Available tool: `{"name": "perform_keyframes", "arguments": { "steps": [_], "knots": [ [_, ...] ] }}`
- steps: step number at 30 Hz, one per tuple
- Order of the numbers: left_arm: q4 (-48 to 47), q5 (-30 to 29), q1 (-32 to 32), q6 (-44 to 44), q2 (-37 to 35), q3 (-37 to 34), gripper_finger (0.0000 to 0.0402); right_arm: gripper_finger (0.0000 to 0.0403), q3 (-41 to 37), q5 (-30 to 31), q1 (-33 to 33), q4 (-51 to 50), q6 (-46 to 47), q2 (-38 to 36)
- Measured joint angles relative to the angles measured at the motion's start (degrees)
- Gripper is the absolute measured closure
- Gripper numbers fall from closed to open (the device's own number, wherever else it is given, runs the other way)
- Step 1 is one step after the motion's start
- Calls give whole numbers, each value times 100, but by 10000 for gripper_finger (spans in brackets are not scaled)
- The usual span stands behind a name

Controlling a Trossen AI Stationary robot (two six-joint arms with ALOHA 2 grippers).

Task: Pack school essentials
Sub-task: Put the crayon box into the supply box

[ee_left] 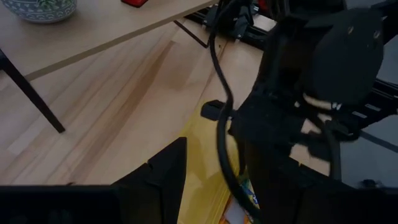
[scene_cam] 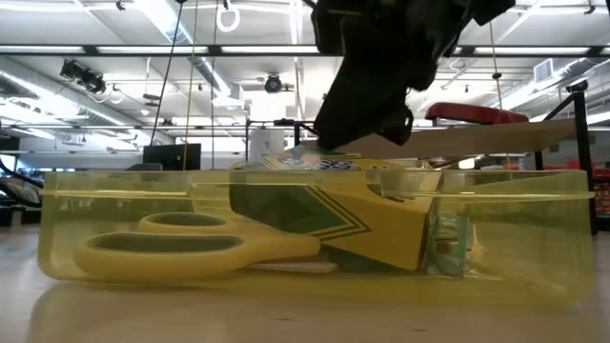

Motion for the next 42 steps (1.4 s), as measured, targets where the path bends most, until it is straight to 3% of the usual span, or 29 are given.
{"name": "perform_keyframes", "arguments": {
  "steps": [7, 14, 21, 31, 42],
  "knots": [
    [-27, 2, 0, 11, 2, 0, 230, 269, 4, -249, 229, -131, 270, -120],
    [-41, 0, 0, 21, 2, 0, 230, 255, 4, 743, 572, -577, 150, -120],
    [-37, 0, 0, -1, 2, 0, 230, 272, 4, 983, 542, -647, 187, -120],
    [-36, 1, 2, -5, 2, 0, 230, 254, 3, 482, 439, -609, 110, -120],
    [-35, 0, 2, -11, 2, 0, 230, 239, -385, 415, 396, -175, 456, -120]
  ]
}}
